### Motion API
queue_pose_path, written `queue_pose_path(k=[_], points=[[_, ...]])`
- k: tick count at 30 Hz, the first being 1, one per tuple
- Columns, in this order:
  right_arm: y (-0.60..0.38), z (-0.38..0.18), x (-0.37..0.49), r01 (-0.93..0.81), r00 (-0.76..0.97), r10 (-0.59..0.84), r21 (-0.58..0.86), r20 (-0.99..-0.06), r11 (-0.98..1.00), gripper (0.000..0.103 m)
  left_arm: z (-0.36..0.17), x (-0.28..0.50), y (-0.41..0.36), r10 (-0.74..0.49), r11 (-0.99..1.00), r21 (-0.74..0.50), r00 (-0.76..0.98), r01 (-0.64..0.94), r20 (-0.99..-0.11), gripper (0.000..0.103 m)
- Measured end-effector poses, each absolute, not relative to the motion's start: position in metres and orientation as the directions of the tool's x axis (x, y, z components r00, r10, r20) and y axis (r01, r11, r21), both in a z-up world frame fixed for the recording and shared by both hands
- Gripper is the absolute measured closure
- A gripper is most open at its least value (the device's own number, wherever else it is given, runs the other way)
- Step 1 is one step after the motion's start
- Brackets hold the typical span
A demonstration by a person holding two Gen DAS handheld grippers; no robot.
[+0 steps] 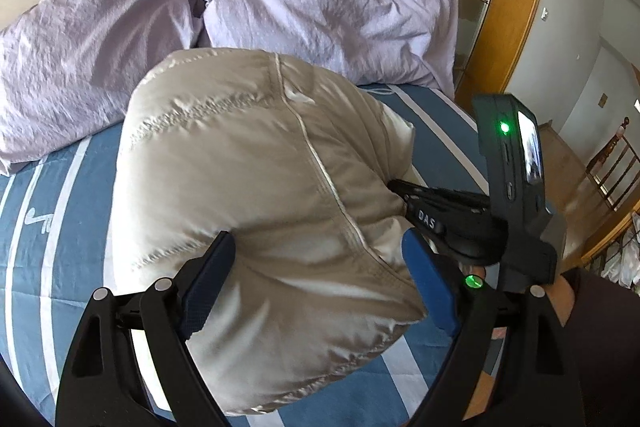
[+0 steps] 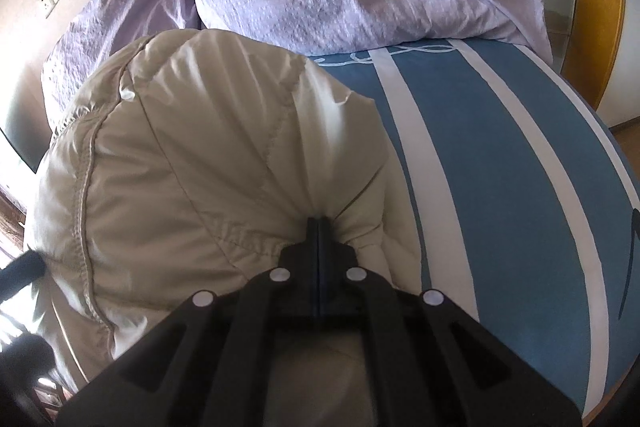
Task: Fold large clothes
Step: 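Hold the bundle with the right gripper and press it with the left gripper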
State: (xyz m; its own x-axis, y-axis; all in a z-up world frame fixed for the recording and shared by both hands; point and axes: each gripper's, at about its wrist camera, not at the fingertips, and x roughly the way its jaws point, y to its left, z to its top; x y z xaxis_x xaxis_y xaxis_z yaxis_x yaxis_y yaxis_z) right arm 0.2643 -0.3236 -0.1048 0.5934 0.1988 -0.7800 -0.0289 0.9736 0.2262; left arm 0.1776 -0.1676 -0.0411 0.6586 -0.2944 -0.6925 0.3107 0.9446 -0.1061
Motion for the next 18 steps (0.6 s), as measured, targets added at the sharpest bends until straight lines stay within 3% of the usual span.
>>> queue_pose_path(k=[18], points=[[-0.324,-0.104,0.264,-0.016,0.601,0.194,0.230,-0.775,0.973,0.103,-0.016,0.237,-0.138,-0.170,0.983,-0.058,0.725,0.177,-0.668,0.016]])
